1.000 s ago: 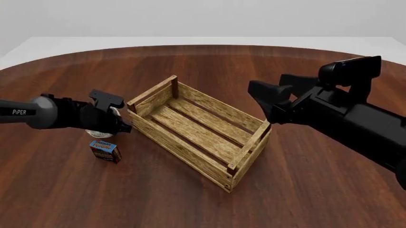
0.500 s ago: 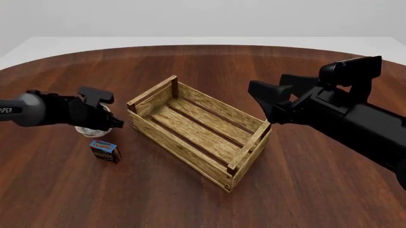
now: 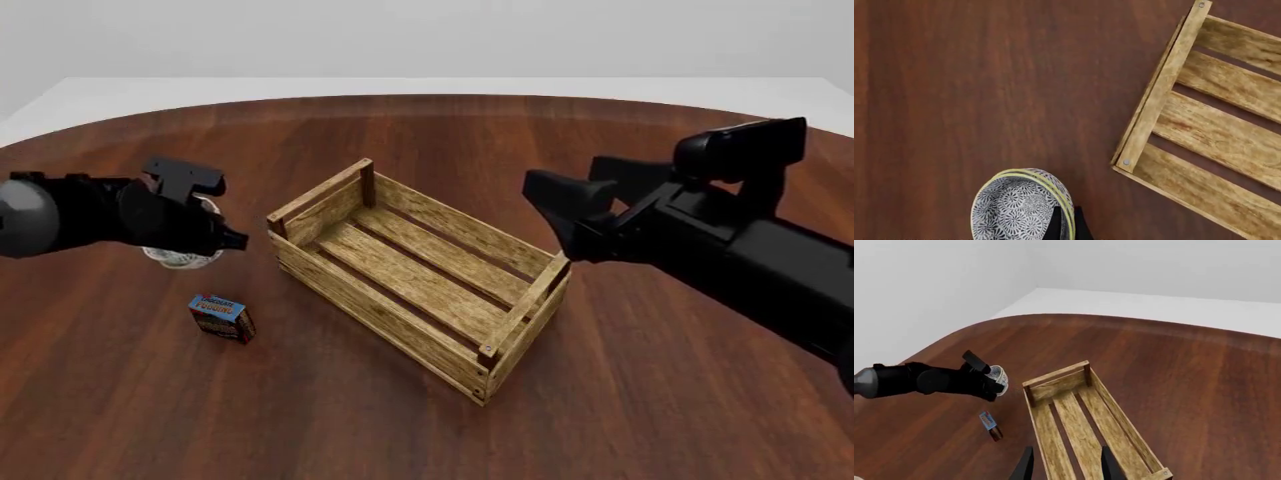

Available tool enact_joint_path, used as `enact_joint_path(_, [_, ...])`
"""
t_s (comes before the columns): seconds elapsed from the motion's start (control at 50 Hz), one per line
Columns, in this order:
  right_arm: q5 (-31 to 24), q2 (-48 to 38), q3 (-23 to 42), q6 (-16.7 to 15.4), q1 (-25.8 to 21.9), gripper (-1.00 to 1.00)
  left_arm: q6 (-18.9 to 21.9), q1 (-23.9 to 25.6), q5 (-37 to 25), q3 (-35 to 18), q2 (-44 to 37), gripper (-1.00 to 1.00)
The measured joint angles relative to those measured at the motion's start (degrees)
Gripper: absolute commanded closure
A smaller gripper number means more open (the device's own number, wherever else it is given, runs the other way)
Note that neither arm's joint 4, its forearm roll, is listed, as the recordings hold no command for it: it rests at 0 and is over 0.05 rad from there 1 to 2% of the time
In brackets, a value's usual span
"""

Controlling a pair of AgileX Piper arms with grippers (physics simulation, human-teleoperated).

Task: Stack the right bowl on the left bowl and place them in the tray.

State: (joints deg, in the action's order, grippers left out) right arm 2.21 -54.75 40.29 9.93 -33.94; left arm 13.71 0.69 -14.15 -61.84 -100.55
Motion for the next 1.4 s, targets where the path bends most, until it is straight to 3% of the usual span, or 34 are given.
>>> enact_joint_path(0.52, [-1.0, 0.7, 0.1, 0.0, -0.4, -1.0, 1.6, 4.4, -6.5, -4.3, 5.5, 1.0])
enact_joint_path(1.4, [-1.0, 0.7, 0.1, 0.0, 0.0, -1.0, 4.6, 18.1, -13.1, -12.4, 7.1, 1.0])
